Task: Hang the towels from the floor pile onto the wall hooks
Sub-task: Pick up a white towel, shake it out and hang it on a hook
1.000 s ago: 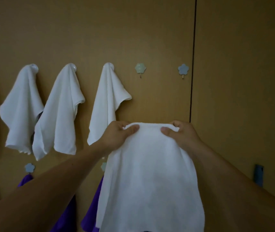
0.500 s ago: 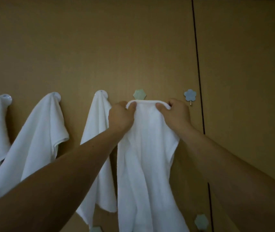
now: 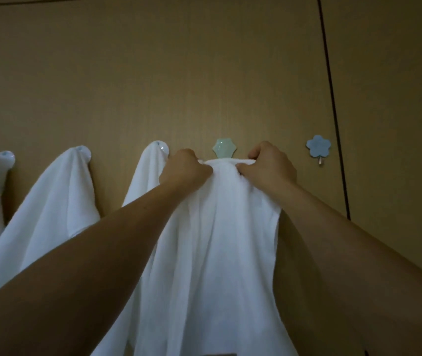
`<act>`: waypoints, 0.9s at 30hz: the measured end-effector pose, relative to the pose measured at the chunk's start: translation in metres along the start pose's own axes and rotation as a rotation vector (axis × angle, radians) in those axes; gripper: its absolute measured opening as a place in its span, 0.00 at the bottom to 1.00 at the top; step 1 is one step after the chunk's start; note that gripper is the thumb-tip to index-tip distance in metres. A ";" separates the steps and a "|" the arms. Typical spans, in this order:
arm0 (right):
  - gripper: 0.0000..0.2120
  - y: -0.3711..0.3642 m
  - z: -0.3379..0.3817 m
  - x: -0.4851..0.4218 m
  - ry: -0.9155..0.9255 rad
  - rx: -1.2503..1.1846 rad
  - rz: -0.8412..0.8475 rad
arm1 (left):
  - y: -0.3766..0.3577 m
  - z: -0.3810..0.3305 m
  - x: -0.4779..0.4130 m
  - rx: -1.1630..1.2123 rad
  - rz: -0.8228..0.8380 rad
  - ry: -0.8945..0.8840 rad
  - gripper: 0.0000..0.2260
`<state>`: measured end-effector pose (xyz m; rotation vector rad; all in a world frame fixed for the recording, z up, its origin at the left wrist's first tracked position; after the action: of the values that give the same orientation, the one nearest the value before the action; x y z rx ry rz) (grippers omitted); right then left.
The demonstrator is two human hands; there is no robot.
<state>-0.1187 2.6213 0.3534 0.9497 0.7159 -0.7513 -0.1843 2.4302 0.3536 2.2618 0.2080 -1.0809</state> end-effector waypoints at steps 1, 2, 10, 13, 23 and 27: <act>0.18 -0.001 0.002 0.000 -0.013 0.011 0.012 | -0.001 0.000 0.001 0.060 0.068 0.018 0.09; 0.20 -0.002 0.004 0.000 -0.025 0.029 0.019 | -0.003 0.001 0.002 0.090 0.121 0.036 0.08; 0.12 -0.003 0.043 0.029 0.274 0.491 -0.290 | -0.004 -0.050 0.035 -0.812 -0.280 -0.499 0.16; 0.10 -0.020 0.038 0.029 0.337 0.354 -0.115 | -0.023 -0.044 0.035 -0.806 -0.113 -0.592 0.13; 0.16 -0.035 0.019 0.037 0.162 -0.048 0.153 | -0.025 -0.035 0.040 -0.043 0.232 -0.305 0.11; 0.17 -0.032 0.023 0.046 0.071 -0.137 0.194 | -0.034 -0.021 0.049 0.317 0.419 -0.023 0.06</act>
<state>-0.1157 2.5780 0.3116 0.9095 0.7169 -0.4942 -0.1520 2.4641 0.3115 2.4130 -0.4598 -0.9621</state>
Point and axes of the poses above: each hand's wrist, its own x-axis away from the middle knuckle, its own y-axis out of the back of the hand, z = x × y, the point moved 6 cm from there along -x, towards the middle knuckle, and after that the axes turned 11 degrees about z, right-handed, at the moved point
